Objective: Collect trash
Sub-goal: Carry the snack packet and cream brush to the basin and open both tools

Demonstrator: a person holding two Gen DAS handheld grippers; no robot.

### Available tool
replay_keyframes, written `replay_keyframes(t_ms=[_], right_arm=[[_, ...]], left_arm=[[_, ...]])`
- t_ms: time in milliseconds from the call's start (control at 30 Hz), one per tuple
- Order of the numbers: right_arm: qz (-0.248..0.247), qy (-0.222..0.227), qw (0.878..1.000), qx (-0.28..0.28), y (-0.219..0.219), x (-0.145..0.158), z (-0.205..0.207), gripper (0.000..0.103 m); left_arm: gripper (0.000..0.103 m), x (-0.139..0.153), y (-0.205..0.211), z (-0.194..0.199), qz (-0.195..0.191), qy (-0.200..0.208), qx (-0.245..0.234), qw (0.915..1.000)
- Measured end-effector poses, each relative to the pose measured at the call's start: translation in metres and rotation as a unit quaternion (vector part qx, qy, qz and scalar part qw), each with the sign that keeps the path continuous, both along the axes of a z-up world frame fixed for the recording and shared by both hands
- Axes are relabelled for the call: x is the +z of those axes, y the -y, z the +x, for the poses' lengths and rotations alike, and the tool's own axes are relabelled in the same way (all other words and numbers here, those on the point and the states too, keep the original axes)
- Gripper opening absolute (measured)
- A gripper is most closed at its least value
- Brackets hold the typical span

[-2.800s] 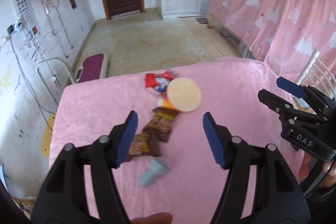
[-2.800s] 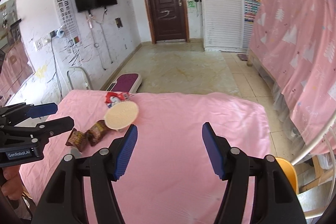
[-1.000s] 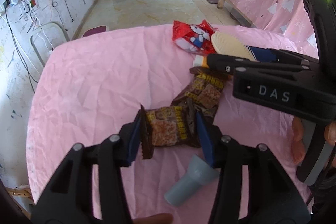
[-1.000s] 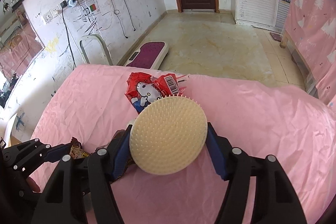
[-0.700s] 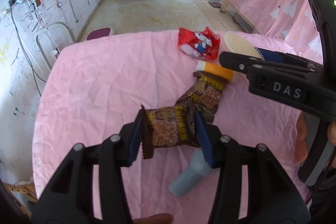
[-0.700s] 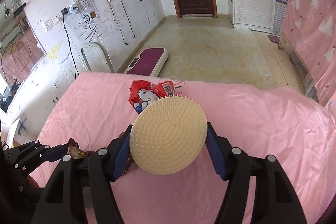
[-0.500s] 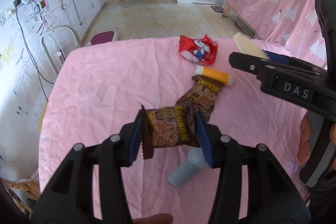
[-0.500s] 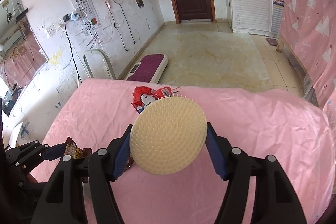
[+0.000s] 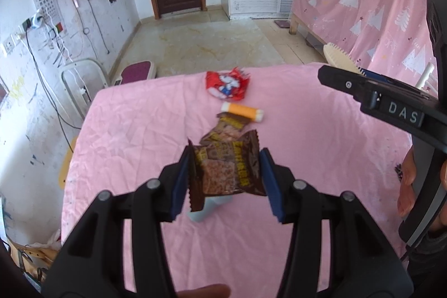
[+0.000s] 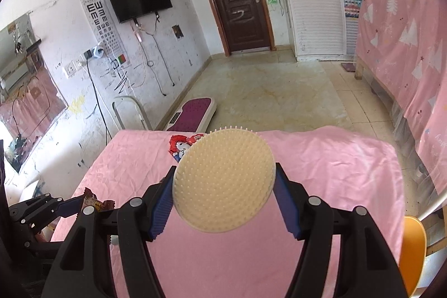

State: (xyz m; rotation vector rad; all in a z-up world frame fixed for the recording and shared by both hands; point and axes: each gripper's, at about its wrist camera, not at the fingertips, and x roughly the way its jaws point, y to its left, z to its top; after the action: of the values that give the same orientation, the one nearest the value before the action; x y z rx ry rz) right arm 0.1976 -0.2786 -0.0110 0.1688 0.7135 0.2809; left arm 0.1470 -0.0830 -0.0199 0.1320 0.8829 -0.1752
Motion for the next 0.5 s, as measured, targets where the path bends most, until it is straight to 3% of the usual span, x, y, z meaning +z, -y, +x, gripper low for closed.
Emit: replay_keyframes(t_ms=[500], right_arm=[[0.033,0.042,0.996,-0.075,0.098,0.014,-0.068,0.056]], left_arm=[[0.047,0.024,0.077,-0.035,0.019,0.034,-0.055,0.9977]])
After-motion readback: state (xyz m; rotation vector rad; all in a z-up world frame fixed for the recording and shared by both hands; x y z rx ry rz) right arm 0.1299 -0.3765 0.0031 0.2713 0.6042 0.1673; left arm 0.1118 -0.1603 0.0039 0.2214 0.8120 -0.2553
